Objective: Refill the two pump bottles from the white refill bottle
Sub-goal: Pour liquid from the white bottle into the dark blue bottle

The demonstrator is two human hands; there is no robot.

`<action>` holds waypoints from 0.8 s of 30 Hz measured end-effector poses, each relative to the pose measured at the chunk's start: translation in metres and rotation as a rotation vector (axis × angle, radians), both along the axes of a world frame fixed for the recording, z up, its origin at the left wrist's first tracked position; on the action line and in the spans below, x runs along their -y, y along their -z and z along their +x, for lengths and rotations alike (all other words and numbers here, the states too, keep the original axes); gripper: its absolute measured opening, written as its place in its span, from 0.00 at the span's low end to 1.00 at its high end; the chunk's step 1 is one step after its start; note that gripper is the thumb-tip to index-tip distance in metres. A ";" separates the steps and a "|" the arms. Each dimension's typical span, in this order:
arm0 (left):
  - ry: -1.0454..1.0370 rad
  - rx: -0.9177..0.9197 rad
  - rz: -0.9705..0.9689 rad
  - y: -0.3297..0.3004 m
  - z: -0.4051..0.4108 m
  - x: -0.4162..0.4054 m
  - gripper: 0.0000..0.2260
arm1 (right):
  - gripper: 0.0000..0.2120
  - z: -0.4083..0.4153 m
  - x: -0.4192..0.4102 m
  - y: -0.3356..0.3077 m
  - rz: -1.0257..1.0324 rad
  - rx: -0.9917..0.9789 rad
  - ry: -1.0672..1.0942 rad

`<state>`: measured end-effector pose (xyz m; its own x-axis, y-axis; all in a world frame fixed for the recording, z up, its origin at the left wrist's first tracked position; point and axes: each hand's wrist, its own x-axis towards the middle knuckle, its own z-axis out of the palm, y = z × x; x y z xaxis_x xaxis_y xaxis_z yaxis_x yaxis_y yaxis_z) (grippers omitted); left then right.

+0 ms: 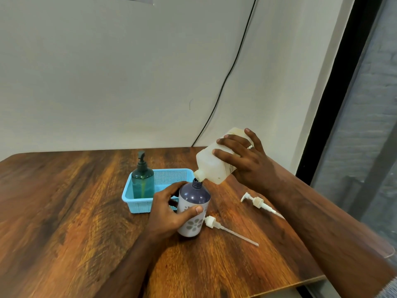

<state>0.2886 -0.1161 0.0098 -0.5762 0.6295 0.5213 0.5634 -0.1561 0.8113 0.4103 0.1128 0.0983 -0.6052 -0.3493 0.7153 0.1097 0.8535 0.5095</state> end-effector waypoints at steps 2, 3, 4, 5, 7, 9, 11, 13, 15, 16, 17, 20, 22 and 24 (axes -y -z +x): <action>-0.002 0.003 0.001 0.000 0.000 0.000 0.25 | 0.21 0.000 0.000 -0.001 -0.002 0.007 0.005; -0.005 0.006 0.001 0.000 0.000 0.000 0.25 | 0.20 0.000 0.000 -0.001 -0.003 0.008 0.008; -0.006 0.008 0.001 0.000 0.000 0.000 0.25 | 0.20 0.000 0.000 -0.001 -0.003 0.009 0.009; -0.004 0.009 0.001 0.000 0.000 0.000 0.25 | 0.20 0.000 0.000 -0.001 -0.003 0.009 0.010; -0.001 0.009 -0.003 0.000 0.000 0.000 0.25 | 0.20 0.000 0.000 -0.001 -0.002 0.008 0.011; 0.000 0.009 -0.002 0.000 0.000 0.000 0.25 | 0.20 -0.001 0.000 0.000 -0.002 0.008 0.009; 0.000 0.010 -0.001 -0.001 0.000 0.000 0.25 | 0.20 -0.001 0.000 0.000 0.002 0.004 0.007; -0.002 0.011 -0.001 0.000 0.001 0.000 0.25 | 0.20 0.000 0.000 0.000 0.003 0.000 0.003; -0.002 0.009 -0.003 0.000 0.000 0.000 0.25 | 0.20 0.000 0.001 -0.001 0.005 -0.002 0.002; -0.001 0.006 -0.005 0.000 0.000 0.000 0.25 | 0.20 0.000 0.001 -0.001 0.009 -0.004 0.004; 0.001 0.001 -0.006 0.000 -0.001 0.000 0.25 | 0.20 0.000 0.001 -0.001 0.012 -0.005 0.006; 0.001 0.001 -0.014 0.001 -0.002 0.000 0.26 | 0.21 -0.001 0.000 0.001 0.023 -0.020 0.008; -0.002 0.007 -0.011 0.002 -0.002 -0.001 0.26 | 0.24 -0.002 -0.001 0.001 0.025 -0.030 0.006; -0.008 0.007 -0.011 0.004 -0.003 -0.002 0.26 | 0.25 -0.001 -0.002 0.001 0.028 -0.032 0.003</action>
<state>0.2858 -0.1145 0.0062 -0.5849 0.6305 0.5102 0.5587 -0.1428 0.8170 0.4091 0.1145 0.0970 -0.5833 -0.3675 0.7244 0.1289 0.8386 0.5292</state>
